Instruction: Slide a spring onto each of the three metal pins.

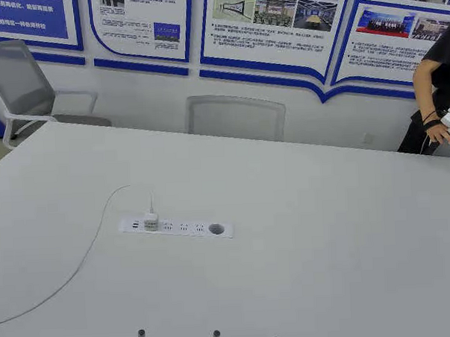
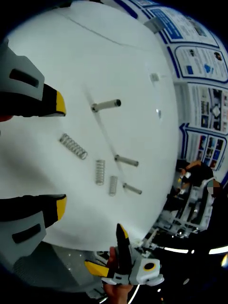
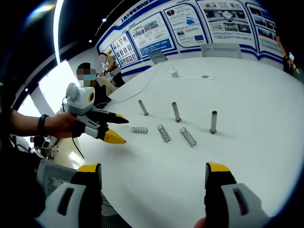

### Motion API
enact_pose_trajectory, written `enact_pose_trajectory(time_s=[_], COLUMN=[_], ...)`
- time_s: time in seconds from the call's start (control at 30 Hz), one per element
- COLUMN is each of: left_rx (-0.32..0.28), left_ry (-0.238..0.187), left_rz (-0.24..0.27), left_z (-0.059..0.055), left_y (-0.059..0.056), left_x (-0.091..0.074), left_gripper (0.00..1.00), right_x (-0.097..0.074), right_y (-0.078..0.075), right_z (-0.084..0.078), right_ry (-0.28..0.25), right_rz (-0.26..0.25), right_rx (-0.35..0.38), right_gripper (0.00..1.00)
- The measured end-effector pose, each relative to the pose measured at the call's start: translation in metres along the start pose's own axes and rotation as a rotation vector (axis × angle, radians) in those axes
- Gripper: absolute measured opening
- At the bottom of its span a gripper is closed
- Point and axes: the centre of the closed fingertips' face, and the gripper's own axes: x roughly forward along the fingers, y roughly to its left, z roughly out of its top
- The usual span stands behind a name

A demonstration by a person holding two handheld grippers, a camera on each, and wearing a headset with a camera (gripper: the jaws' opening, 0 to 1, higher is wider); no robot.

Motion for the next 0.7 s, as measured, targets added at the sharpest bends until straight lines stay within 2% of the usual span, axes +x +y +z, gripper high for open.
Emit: enact_pose_trajectory(time_s=[0.4,0.63,0.7], left_rx=[0.035,0.059,0.08], left_ry=[0.039,0.045,0.051], left_rz=[-0.038,-0.043,-0.039], left_z=[-0.005,-0.004,-0.004], left_y=[-0.004,-0.004,-0.002], left_x=[0.017,0.021,0.022], left_gripper=[0.63,0.55,0.49], right_x=[0.001,0.0,0.001], right_y=[0.0,0.0,0.0], right_z=[-0.001,-0.001,-0.001], right_ry=[0.002,0.001,0.001], right_rz=[0.005,0.003,0.003], right_rx=[0.002,0.007,0.008], right_gripper=[0.92,0.91,0.91])
